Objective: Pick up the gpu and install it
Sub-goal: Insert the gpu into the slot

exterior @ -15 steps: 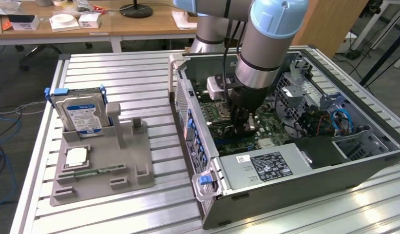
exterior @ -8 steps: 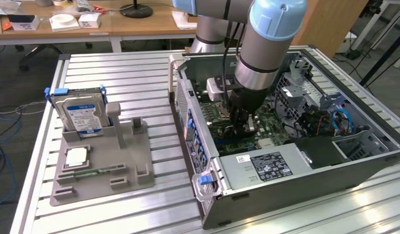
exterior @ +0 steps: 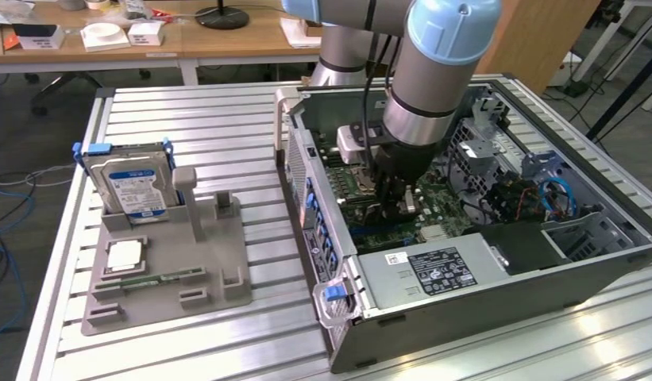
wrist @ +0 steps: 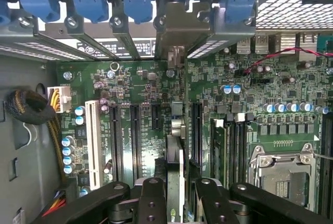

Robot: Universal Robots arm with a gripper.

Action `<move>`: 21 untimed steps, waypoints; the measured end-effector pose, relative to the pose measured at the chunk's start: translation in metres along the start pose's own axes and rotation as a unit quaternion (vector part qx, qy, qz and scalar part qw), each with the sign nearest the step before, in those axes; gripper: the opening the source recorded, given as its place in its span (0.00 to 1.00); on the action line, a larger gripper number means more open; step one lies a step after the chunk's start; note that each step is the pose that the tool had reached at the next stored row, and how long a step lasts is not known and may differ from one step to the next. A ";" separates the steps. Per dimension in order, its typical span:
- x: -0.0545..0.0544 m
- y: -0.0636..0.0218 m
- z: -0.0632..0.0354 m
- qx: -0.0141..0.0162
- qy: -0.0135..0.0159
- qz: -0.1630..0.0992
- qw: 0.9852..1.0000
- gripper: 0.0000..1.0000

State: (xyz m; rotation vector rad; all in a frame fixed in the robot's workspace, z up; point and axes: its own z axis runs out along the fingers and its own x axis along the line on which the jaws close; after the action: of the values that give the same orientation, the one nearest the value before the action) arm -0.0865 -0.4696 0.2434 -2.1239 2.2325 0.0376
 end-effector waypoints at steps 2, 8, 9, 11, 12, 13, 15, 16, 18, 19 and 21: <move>0.000 0.0000 0.0000 0.000 0.001 0.000 1.000 0.26; 0.001 0.0000 0.0005 0.000 0.002 0.000 1.000 0.26; 0.001 0.0000 0.0010 0.000 0.002 0.000 1.000 0.26; 0.002 0.0001 0.0029 0.000 0.002 0.000 1.000 0.26; 0.002 0.0000 0.0042 0.000 0.002 0.000 1.000 0.26; 0.002 0.0000 0.0055 0.000 0.002 0.000 1.000 0.26; 0.002 0.0001 0.0077 0.000 0.003 0.000 1.000 0.26; 0.002 0.0002 0.0089 0.001 0.002 0.000 1.000 0.26; 0.002 0.0007 0.0106 0.001 0.002 0.000 1.000 0.26; 0.002 0.0008 0.0107 0.001 0.002 0.000 1.000 0.26; 0.002 0.0010 0.0108 0.001 0.002 0.000 1.000 0.26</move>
State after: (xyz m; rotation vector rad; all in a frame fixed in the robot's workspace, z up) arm -0.0874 -0.4710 0.2325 -2.1255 2.2339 0.0316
